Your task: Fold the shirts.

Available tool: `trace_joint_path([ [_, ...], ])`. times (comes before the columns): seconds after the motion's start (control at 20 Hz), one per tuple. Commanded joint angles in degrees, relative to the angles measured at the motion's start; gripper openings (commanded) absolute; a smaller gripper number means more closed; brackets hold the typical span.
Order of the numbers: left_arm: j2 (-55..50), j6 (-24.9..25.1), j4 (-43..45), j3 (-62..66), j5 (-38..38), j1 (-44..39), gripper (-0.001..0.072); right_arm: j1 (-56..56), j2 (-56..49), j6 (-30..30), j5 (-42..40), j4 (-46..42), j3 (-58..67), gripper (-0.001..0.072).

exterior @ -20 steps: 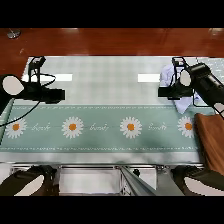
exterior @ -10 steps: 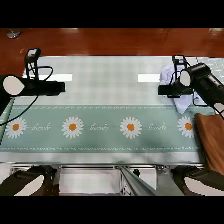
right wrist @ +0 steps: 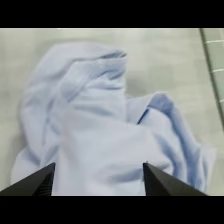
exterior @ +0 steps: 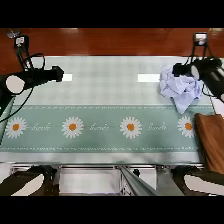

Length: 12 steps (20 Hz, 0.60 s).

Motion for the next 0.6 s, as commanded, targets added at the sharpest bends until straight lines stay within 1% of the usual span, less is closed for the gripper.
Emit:
trace_joint_path([
  [0.0, -2.19, 0.09, 0.85, 0.07, -2.19, 1.77, 0.0703, -9.07, -7.8, -0.26, 1.6, 4.26, 7.32, 0.0626],
  [0.1, -3.56, 0.11, 0.87, 0.07, -5.18, 2.12, 0.0703, -12.81, -13.49, -6.27, 7.32, 13.38, 11.3, 0.0626],
  [0.25, -5.14, 0.0, 0.81, 0.07, -7.43, 2.1, 0.0703, -15.91, -20.35, -16.7, 14.56, 25.11, 15.19, 0.0626],
  [0.3, -5.33, -1.07, 0.79, 0.04, -8.39, 2.1, 0.0702, -16.31, -21.97, -19.23, 16.96, 28.65, 16.11, 0.0625],
  [0.4, -5.35, -4.0, 0.57, 0.04, -12.81, 1.95, 0.0702, -16.33, -23.67, -22.73, 20.87, 34.14, 16.57, 0.0611],
  [0.45, -5.35, -3.98, 0.61, 0.07, -15.8, 1.84, 0.0703, -16.33, -23.8, -23.54, 21.94, 36.61, 16.57, 0.0499],
  [0.5, -5.25, -3.96, 0.7, 0.13, -18.49, 1.97, 0.0702, -16.35, -23.54, -25.4, 22.91, 40.63, 16.57, 0.0231],
  [0.55, -4.83, -2.43, 0.94, 0.85, -21.49, 2.84, 0.0702, -16.37, -22.82, -27.52, 23.67, 44.39, 16.63, 0.0027],
])
